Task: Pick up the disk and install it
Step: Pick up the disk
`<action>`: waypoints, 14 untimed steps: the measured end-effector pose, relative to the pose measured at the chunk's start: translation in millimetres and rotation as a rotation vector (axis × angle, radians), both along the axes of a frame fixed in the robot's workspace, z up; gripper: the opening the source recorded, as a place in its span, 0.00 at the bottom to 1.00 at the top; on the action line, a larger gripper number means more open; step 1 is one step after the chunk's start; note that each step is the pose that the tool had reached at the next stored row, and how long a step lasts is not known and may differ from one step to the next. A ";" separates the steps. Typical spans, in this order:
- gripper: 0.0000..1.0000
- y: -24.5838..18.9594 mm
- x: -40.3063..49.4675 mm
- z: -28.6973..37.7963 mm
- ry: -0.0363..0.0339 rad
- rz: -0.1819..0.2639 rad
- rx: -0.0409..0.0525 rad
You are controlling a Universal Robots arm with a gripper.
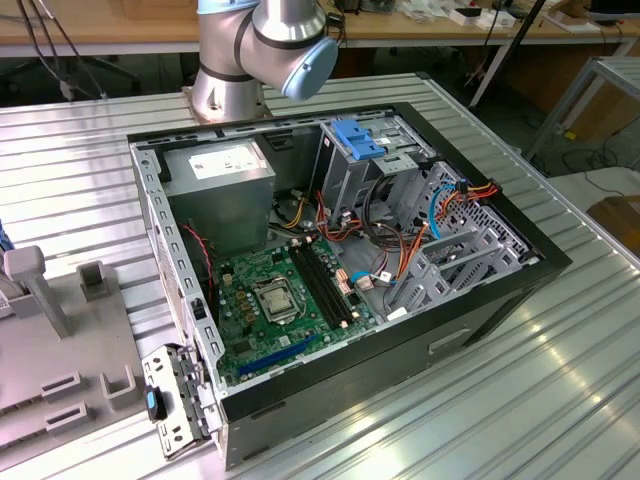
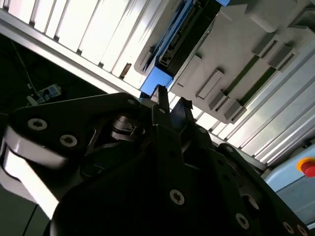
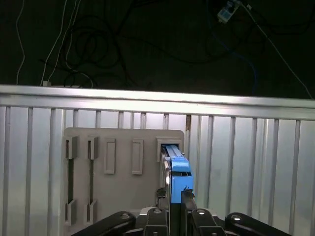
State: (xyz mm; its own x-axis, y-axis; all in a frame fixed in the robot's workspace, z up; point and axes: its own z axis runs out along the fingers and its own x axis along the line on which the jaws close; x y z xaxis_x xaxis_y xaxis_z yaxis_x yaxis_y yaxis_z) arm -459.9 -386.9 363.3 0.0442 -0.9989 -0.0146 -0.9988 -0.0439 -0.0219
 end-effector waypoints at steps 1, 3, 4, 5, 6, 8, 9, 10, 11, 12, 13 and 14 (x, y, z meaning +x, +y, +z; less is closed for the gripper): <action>0.30 0.2 0.0 -2.4 -0.0001 0.000 0.0000; 0.48 0.9 0.0 -7.9 -0.0001 0.000 -0.0001; 0.48 1.8 0.0 -9.8 -0.0002 0.000 0.0000; 0.54 2.7 0.0 -11.3 -0.0002 0.000 -0.0001; 0.60 4.1 0.0 -13.0 -0.0001 0.000 0.0000; 0.60 9.4 0.0 -17.7 -0.0001 0.000 -0.0001; 0.60 10.4 0.0 -19.7 -0.0003 0.000 -0.0005; 0.60 10.6 0.0 -21.6 -0.0003 0.000 -0.0011; 0.60 10.7 0.1 -24.3 -0.0002 0.000 -0.0021; 0.60 10.8 0.0 -27.9 -0.0002 0.000 -0.0036; 0.60 10.9 0.0 -29.4 -0.0003 0.000 -0.0055; 0.60 10.9 0.0 -31.0 -0.0002 0.000 -0.0088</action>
State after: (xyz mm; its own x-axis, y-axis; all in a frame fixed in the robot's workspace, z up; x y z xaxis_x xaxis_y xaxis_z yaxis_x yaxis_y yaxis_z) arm -459.9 -376.0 332.3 0.0441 -0.9990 -0.0059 -0.9988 -0.0440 -0.0217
